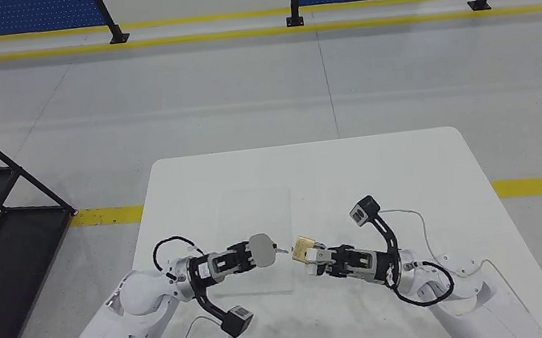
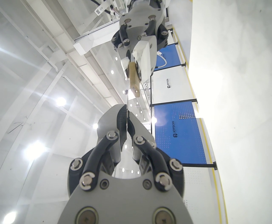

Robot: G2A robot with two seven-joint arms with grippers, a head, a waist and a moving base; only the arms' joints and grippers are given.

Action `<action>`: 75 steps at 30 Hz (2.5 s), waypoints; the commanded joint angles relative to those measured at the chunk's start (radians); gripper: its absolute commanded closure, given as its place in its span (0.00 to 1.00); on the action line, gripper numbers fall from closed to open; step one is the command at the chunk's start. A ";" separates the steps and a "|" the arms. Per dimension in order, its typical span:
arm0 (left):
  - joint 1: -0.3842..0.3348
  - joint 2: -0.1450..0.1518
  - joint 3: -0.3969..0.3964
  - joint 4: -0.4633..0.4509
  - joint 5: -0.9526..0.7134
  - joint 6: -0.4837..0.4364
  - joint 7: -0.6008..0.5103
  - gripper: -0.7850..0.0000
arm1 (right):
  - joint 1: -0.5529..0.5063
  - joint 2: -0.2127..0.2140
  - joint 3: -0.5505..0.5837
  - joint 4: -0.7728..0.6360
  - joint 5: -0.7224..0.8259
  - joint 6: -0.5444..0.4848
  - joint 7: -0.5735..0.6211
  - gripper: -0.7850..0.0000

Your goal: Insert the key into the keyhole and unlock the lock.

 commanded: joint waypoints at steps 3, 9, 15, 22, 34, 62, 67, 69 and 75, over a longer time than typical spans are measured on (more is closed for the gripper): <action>-0.001 -0.001 0.002 0.000 0.009 -0.003 -0.007 1.00 | 0.002 -0.001 -0.002 0.001 0.005 -0.002 0.005 1.00; -0.002 -0.002 0.003 -0.001 0.012 -0.005 -0.007 1.00 | 0.007 -0.002 -0.010 0.003 -0.001 0.002 0.015 1.00; -0.004 -0.003 0.003 -0.001 0.018 -0.009 -0.003 1.00 | 0.011 -0.003 -0.016 0.004 -0.005 -0.002 0.019 1.00; -0.004 -0.004 0.005 0.000 0.022 -0.015 -0.010 1.00 | 0.012 -0.004 -0.018 0.003 -0.003 -0.013 0.023 1.00; -0.007 -0.006 0.010 -0.004 0.025 -0.019 -0.004 1.00 | 0.011 -0.004 -0.017 0.002 -0.012 -0.010 0.022 1.00; -0.016 -0.006 0.023 -0.004 0.008 -0.046 0.071 1.00 | 0.042 -0.001 -0.028 0.022 0.008 0.019 0.126 1.00; -0.022 -0.006 0.028 0.000 0.008 -0.051 0.077 1.00 | 0.048 -0.002 -0.034 0.022 0.006 0.024 0.135 1.00; -0.024 -0.006 0.029 0.000 0.009 -0.052 0.078 1.00 | 0.050 -0.002 -0.036 0.022 0.006 0.025 0.138 1.00; -0.030 -0.008 0.039 0.000 0.010 -0.058 0.082 1.00 | 0.054 -0.002 -0.041 0.021 -0.003 0.031 0.137 1.00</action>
